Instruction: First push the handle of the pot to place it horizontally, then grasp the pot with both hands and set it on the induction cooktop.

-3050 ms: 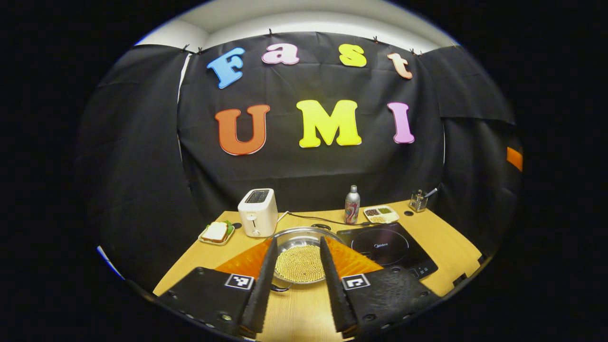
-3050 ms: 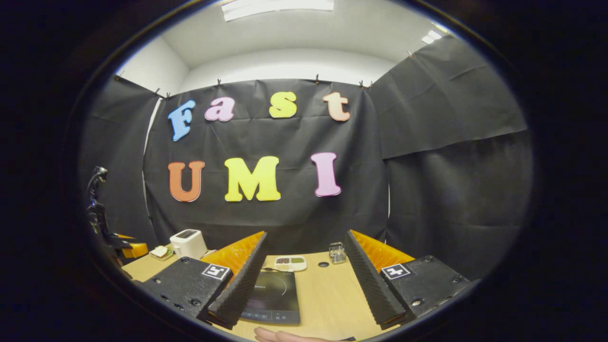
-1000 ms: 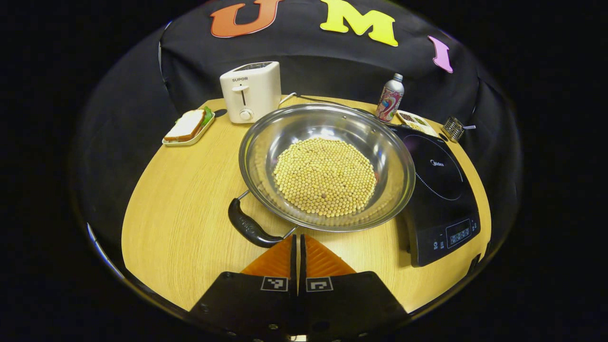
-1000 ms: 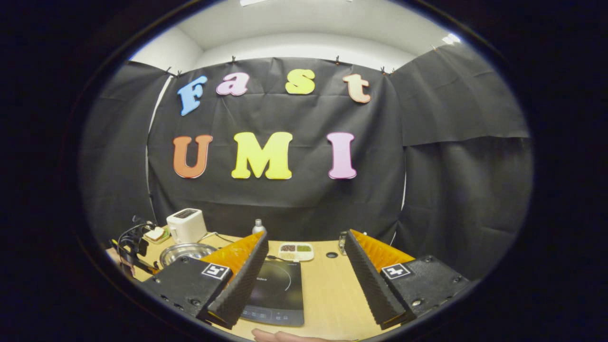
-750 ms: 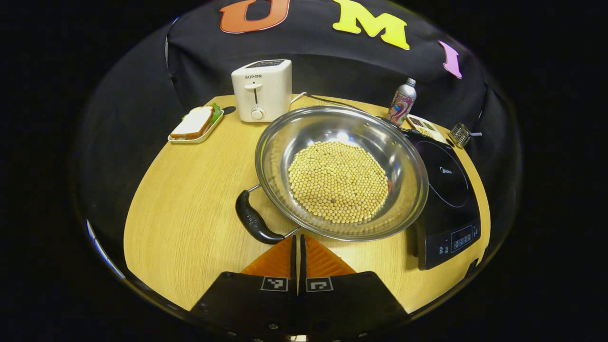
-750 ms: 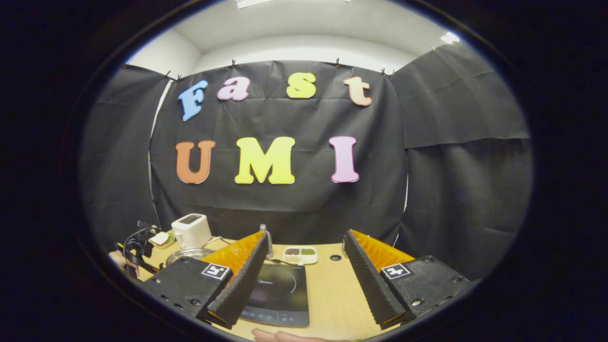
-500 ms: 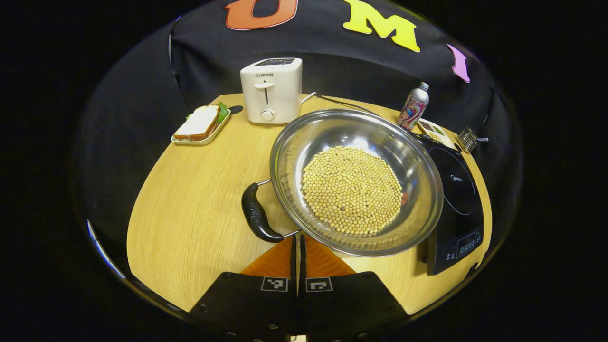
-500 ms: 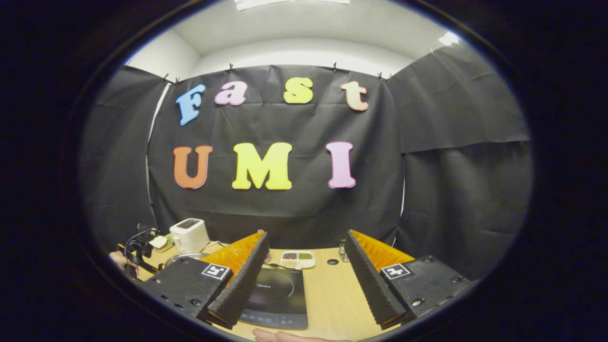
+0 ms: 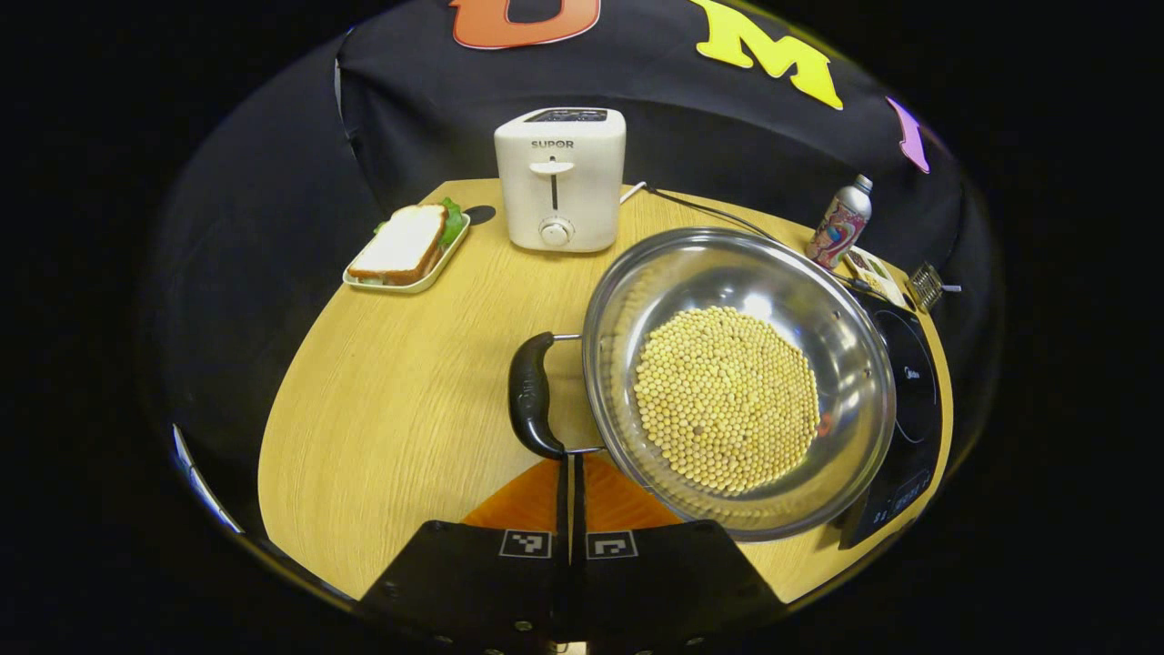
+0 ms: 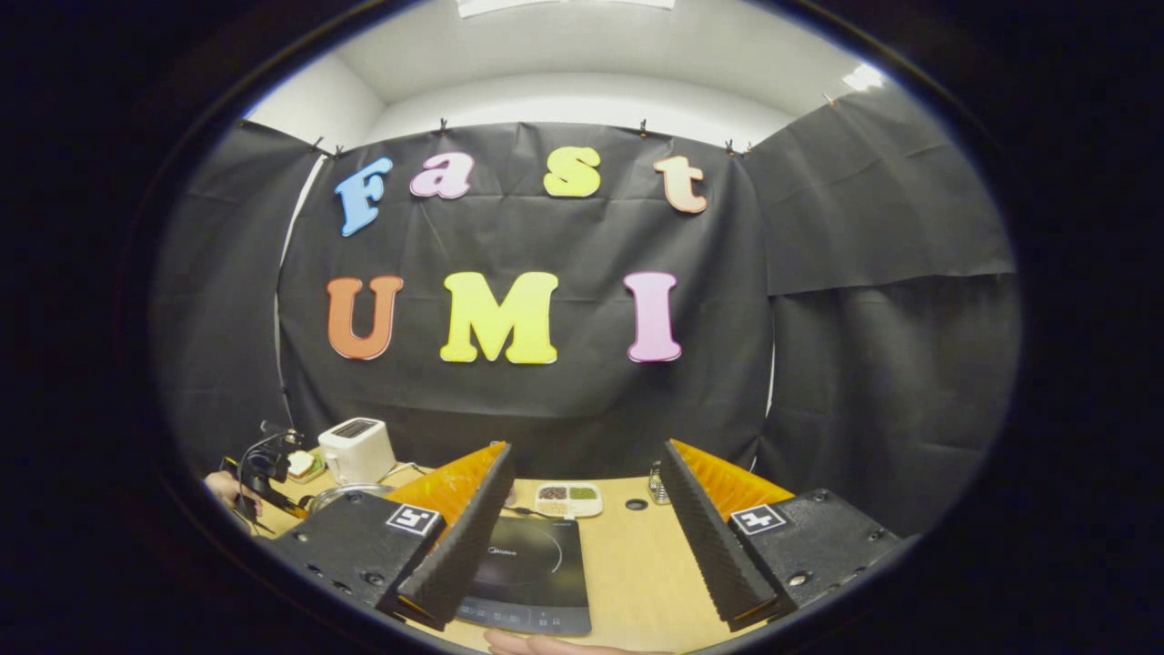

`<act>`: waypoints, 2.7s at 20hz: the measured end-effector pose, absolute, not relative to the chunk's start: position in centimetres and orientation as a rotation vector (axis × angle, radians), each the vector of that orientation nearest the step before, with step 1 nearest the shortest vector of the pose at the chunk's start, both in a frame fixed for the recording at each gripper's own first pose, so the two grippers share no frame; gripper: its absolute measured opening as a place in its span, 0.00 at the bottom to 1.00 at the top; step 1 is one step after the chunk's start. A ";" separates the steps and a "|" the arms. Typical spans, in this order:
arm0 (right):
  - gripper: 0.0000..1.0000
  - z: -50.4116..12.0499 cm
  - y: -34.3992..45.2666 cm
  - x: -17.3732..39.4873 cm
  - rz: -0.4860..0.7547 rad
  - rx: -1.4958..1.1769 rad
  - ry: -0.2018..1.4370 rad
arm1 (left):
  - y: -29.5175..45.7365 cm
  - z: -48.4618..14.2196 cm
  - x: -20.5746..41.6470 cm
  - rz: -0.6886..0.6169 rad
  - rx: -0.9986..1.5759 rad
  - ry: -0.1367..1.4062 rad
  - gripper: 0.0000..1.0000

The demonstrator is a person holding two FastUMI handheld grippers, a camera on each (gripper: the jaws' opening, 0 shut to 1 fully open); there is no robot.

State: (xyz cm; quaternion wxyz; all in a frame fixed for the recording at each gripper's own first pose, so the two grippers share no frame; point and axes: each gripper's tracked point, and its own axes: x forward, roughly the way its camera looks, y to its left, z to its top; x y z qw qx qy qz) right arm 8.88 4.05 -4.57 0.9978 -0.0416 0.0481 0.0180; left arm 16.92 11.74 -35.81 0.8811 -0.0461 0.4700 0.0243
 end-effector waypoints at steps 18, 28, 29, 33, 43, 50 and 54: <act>0.99 -13.3 10.2 10.5 0.058 -0.126 0.189 | 12.3 -32.3 16.1 0.003 -0.060 0.855 0.01; 1.00 -20.1 17.8 13.8 0.159 -0.133 0.299 | 10.6 -27.1 16.2 -0.059 -0.097 0.679 0.96; 0.99 -21.1 18.5 14.2 0.173 -0.128 0.322 | 10.9 -27.6 16.4 -0.053 -0.098 0.686 0.96; 1.00 -24.3 21.2 16.4 0.214 -0.122 0.393 | 11.1 -29.0 17.5 -0.054 -0.113 0.708 0.96; 0.99 -34.7 27.3 21.2 0.303 -0.140 0.596 | 12.2 -33.9 20.5 -0.023 -0.119 0.784 0.96; 1.00 -40.0 27.4 23.7 0.210 -0.217 0.724 | 13.2 -37.6 21.5 0.021 -0.086 0.884 0.96; 1.00 -41.5 27.6 24.5 0.206 -0.172 0.784 | 12.6 -38.1 22.2 -0.014 -0.087 0.892 0.89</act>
